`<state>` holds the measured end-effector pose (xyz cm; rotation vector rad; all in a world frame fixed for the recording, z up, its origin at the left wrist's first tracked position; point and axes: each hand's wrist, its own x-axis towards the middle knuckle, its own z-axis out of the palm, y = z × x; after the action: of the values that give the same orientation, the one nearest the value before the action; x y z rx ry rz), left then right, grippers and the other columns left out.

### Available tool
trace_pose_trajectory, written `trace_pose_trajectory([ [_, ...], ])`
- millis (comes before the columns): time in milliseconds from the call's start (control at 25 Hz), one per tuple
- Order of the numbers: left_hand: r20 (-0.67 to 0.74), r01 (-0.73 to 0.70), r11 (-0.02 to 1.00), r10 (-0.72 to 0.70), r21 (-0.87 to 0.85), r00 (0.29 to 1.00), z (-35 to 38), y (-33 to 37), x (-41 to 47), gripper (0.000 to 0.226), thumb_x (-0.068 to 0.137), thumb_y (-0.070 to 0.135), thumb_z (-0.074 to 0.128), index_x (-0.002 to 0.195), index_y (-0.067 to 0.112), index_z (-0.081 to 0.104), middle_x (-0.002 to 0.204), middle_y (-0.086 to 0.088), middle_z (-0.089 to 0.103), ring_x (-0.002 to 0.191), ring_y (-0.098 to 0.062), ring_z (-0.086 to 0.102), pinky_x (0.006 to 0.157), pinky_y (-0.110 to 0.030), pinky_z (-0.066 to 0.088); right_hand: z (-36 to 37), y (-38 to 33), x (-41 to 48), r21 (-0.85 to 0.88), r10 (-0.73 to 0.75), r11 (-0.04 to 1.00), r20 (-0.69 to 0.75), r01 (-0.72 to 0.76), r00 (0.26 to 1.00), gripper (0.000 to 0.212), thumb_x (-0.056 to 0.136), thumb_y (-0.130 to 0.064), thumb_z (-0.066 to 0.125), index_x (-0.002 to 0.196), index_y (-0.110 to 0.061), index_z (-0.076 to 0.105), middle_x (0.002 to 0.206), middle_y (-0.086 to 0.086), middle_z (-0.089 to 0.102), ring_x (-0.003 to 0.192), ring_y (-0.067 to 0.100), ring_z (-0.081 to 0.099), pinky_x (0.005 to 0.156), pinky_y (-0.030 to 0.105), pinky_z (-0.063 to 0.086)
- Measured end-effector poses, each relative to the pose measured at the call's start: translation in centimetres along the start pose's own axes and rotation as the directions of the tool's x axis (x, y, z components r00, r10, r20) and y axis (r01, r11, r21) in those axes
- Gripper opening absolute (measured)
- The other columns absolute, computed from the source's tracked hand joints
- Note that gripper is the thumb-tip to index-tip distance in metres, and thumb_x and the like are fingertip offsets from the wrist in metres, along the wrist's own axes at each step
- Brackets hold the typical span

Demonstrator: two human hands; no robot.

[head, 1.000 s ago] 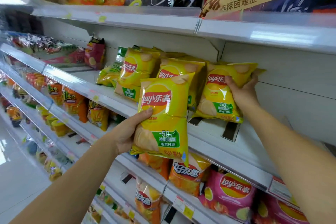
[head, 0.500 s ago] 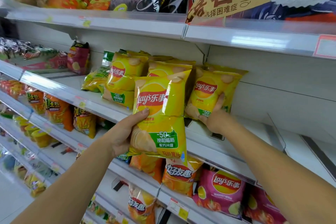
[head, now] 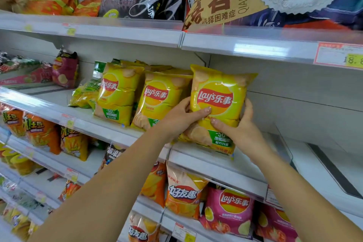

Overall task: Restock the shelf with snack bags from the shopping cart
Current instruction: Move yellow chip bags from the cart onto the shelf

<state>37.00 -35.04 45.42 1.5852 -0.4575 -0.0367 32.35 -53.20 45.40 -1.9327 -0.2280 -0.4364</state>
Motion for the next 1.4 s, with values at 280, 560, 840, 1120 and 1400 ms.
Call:
trace_pose_trajectory([
  [280, -0.014, -0.113, 0.974, 0.118, 0.197, 0.993, -0.7, -1.8, -0.8, 0.083, 0.091, 0.033, 0.065, 0.154, 0.038, 0.012, 0.139, 0.012, 0.050, 0.117, 0.001, 0.053, 0.096, -0.033, 0.053, 1.2, 2.7, 1.0, -0.338, 0.059, 0.941, 0.158, -0.002, 0.986, 0.105, 0.064, -0.081, 0.059, 0.145, -0.037, 0.011, 0.138, -0.010, 0.051, 0.120, 0.017, 0.055, 0.102, 0.044, 0.045],
  [560, -0.100, -0.100, 0.904, 0.154, 0.415, 0.983, -1.5, -1.8, -1.1, 0.083, 0.089, 0.049, 0.062, 0.154, 0.037, 0.011, 0.144, 0.010, 0.049, 0.127, -0.012, 0.050, 0.101, -0.038, 0.049, 1.6, 2.9, 1.3, -0.689, 0.233, 0.724, 0.186, -0.043, 0.954, 0.091, 0.074, -0.083, 0.022, 0.148, -0.030, 0.022, 0.150, 0.002, 0.038, 0.140, 0.026, 0.025, 0.115, 0.053, 0.019],
  [840, -0.145, 0.006, 0.922, 0.054, 0.388, 0.988, -2.8, -1.6, -3.5, 0.080, 0.090, 0.049, 0.060, 0.154, 0.036, 0.014, 0.139, 0.005, 0.048, 0.119, -0.013, 0.053, 0.093, -0.032, 0.047, 1.2, 2.1, -0.6, -0.488, 0.070, 0.873, 0.109, -0.008, 0.992, 0.071, 0.081, -0.067, 0.052, 0.138, -0.025, 0.042, 0.130, -0.002, 0.059, 0.113, 0.018, 0.058, 0.093, 0.033, 0.046],
  [1120, -0.334, 0.040, 0.983, 0.022, 0.178, 0.942, -11.1, -8.8, -15.5, 0.023, 0.096, 0.021, 0.059, 0.118, 0.027, 0.061, 0.103, -0.011, 0.072, 0.088, -0.022, 0.070, 0.085, -0.041, 0.058, 12.5, 2.3, -9.1, -0.214, -0.499, 0.855, -0.085, 0.473, 0.863, 0.018, 0.096, -0.020, 0.047, 0.106, -0.013, 0.061, 0.096, 0.005, 0.061, 0.091, 0.017, 0.058, 0.081, 0.023, 0.043],
  [1400, -0.533, 0.624, 0.781, -0.516, 0.030, 0.671, -21.0, -25.3, -32.6, 0.013, 0.096, 0.019, 0.060, 0.104, 0.027, 0.065, 0.096, -0.003, 0.067, 0.081, -0.017, 0.062, 0.071, -0.029, 0.049, 32.2, 14.8, -16.6, -0.368, 0.308, 0.929, 0.733, -0.027, 0.606, 0.016, 0.100, -0.027, 0.049, 0.114, -0.030, 0.055, 0.108, -0.008, 0.058, 0.102, 0.007, 0.058, 0.082, 0.021, 0.048],
])
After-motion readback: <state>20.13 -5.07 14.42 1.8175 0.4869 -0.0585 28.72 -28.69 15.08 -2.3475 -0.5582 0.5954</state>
